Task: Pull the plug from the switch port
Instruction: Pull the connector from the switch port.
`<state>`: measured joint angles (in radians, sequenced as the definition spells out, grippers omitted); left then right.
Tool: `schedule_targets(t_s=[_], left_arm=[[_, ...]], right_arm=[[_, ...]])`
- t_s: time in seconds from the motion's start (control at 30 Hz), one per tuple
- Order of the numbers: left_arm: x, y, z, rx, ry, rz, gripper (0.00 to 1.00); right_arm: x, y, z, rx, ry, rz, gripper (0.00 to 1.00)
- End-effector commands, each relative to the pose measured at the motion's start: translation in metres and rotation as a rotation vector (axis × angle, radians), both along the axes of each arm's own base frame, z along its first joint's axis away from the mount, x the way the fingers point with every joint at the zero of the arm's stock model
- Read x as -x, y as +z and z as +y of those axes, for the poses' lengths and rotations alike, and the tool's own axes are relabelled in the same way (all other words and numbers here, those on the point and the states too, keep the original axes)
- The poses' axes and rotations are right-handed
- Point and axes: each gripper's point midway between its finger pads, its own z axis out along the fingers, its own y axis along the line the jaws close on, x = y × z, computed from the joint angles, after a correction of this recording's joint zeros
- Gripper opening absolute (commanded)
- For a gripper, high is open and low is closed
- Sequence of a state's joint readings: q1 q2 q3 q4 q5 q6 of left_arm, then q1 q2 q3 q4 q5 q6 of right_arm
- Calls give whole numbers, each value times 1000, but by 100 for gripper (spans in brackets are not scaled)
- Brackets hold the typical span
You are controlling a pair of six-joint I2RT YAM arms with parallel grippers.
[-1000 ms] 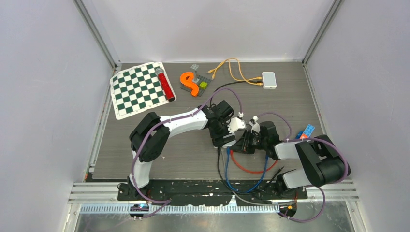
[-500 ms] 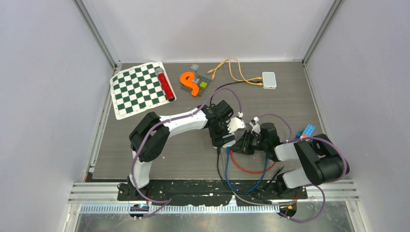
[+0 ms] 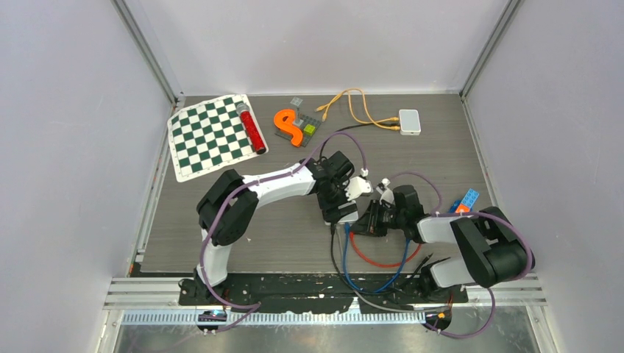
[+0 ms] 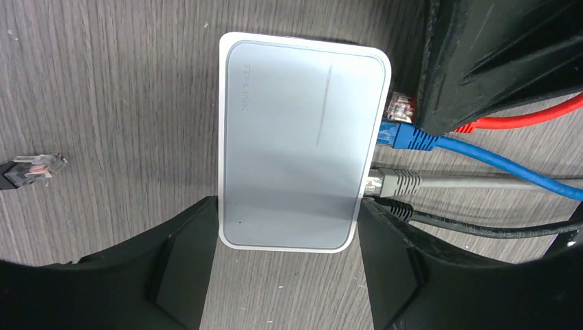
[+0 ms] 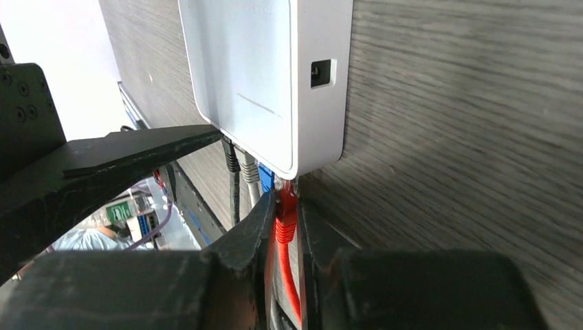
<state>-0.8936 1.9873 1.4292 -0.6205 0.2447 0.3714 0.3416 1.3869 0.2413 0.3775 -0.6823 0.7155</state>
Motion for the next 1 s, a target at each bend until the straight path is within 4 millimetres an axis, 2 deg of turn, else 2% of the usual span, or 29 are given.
schedule_targets(t_s=[0.0, 0.03, 0.07, 0.1, 0.17, 0.2, 0.23, 0.33, 0.37, 0.53, 0.57, 0.6, 0.7, 0.8, 0.83, 0.97], left_arm=[[5, -50, 22, -109, 82, 87, 48], [5, -50, 22, -107, 83, 84, 48], [5, -49, 22, -103, 81, 86, 48], [7, -49, 22, -100, 77, 90, 48], [8, -49, 21, -92, 65, 95, 48], [9, -48, 22, -92, 63, 94, 49], [10, -46, 22, -88, 59, 93, 52], [11, -42, 19, -55, 60, 87, 60], [10, -40, 17, -40, 62, 83, 62], [2, -18, 4, 37, 82, 42, 75], [1, -13, 2, 53, 86, 32, 84], [-1, -7, 1, 67, 92, 18, 98], [-8, 11, -3, 111, 112, -28, 99], [-14, 33, -3, 161, 142, -81, 100], [-15, 39, -4, 181, 152, -97, 100], [-22, 66, -3, 279, 220, -157, 100]], right_arm=[[28, -15, 1, 43, 107, 104, 5], [32, -10, 5, 6, 130, 98, 5], [25, 1, 12, -55, 131, 59, 5], [30, 4, 14, -84, 132, 69, 5], [18, -2, 4, -22, 24, 53, 5], [19, -7, -1, 17, -2, 68, 5], [9, -4, -6, 50, -34, 18, 5], [-3, 8, -12, 78, -81, -33, 5], [-8, 19, -13, 68, -97, -73, 5], [-28, 46, -26, 117, -184, -174, 5], [-31, 54, -27, 111, -199, -200, 5], [-36, 63, -30, 107, -222, -231, 5], [-43, 83, -34, 86, -266, -286, 5], [-54, 117, -40, 49, -314, -378, 5], [-53, 120, -42, 50, -322, -378, 5], [-62, 160, -53, 37, -388, -475, 5]])
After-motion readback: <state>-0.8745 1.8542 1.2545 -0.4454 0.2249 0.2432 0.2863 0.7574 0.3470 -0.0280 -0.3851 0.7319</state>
